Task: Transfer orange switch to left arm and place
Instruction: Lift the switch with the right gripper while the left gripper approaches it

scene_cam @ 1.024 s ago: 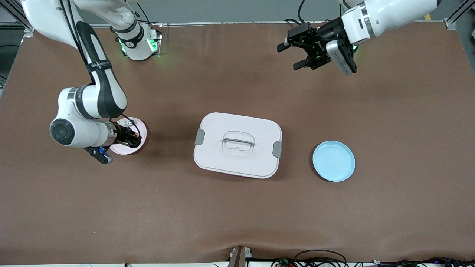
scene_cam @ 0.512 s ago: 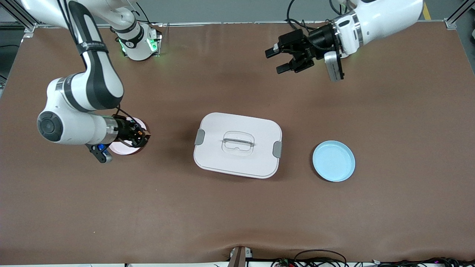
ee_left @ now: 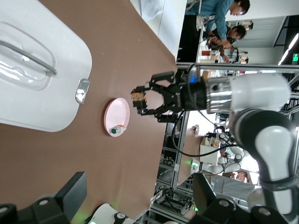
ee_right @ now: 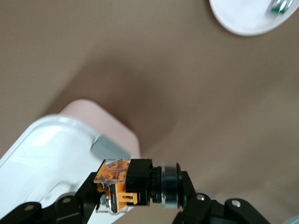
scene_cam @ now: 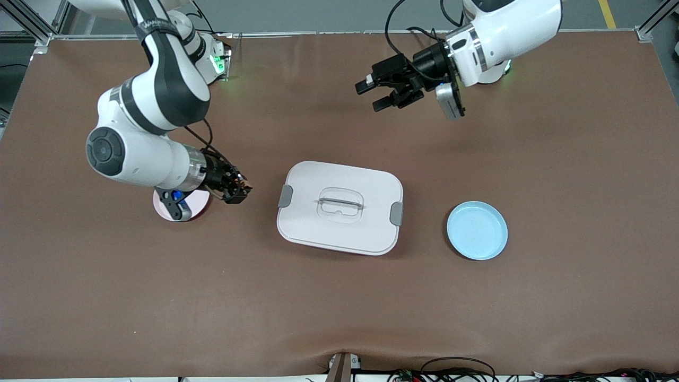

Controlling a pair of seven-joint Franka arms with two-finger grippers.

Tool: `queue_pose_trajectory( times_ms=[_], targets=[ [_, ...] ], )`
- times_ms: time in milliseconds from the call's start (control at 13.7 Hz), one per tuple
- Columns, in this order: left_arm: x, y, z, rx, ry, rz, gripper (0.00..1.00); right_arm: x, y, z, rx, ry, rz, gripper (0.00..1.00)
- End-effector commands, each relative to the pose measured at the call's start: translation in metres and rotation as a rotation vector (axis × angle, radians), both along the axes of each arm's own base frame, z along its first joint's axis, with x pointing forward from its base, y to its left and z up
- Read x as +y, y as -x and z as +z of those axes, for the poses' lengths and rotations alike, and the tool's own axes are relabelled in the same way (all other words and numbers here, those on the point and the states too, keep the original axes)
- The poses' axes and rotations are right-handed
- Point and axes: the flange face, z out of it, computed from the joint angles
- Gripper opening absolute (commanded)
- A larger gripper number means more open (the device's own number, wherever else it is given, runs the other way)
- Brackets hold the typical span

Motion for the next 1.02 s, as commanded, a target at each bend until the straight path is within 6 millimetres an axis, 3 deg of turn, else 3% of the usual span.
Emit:
queue_pose_trajectory(
  times_ms=[0, 220, 512, 951],
  targets=[
    [-0.02, 0.007, 0.0, -0.002, 0.006, -0.024, 1.0, 0.025, 0.002, 0.028, -0.005, -0.04, -0.062, 0.0],
    [-0.029, 0.008, -0.013, 0.013, -0.002, -0.035, 1.0, 0.054, 0.009, 0.053, -0.018, -0.06, -0.101, 0.0],
    [-0.064, -0.004, -0.039, 0.041, 0.007, -0.009, 1.0, 0.085, 0.02, 0.071, -0.013, -0.083, -0.156, 0.0],
    [-0.09, -0.018, -0.05, 0.034, 0.026, 0.06, 1.0, 0.128, 0.039, 0.09, -0.025, -0.118, -0.227, 0.0]
  ],
)
